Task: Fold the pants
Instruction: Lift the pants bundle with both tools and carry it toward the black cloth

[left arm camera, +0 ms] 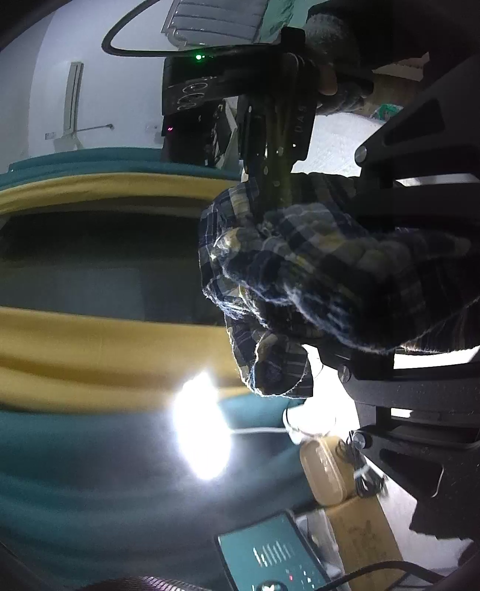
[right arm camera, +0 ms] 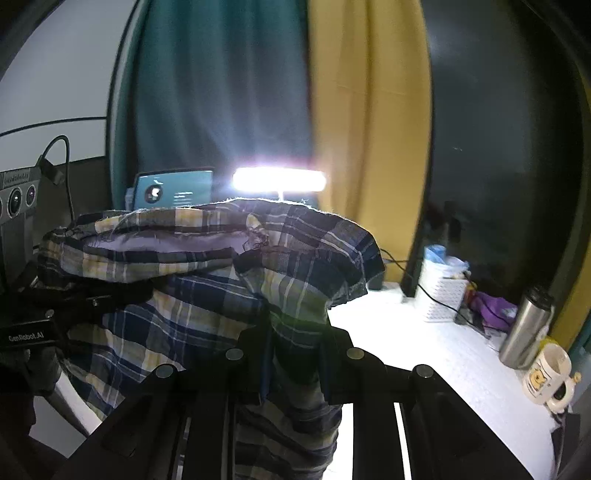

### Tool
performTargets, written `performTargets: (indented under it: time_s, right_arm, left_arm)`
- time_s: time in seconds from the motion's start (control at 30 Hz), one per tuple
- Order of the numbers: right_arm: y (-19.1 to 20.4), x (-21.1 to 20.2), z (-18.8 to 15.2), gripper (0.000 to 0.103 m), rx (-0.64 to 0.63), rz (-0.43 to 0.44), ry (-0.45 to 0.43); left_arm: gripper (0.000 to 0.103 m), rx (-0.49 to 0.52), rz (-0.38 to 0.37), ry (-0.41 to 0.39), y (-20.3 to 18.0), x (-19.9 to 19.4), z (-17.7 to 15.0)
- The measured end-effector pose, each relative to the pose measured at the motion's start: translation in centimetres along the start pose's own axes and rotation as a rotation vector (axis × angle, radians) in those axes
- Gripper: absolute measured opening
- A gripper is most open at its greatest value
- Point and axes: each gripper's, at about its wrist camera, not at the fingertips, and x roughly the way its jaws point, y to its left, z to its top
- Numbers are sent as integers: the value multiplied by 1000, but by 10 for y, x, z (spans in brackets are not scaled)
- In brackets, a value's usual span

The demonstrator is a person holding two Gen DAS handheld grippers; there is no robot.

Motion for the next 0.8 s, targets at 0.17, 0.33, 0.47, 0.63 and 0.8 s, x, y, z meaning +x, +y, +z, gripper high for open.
performTargets:
  time_s: [0.17,0.33,0.47,0.63,0.8]
  right_arm:
    - [24,15,8,20,-19,54,1]
    - [44,34,13,20,-34,106,20]
    - [60,50,14,20,-40,147,42]
    - [70,74,10,20,-32,174,87]
    - [69,99,2,20,-14,181,134]
  left_arm:
    - [31,-14,48,-12,18,-21,-3]
    - [31,-24,110,7,38,-34,-9]
    - [31,-20,150,42,51,-42,-16]
    - [31,-41,175,73,67,-40,-28]
    - [31,-72,177,109,83,-27,-39]
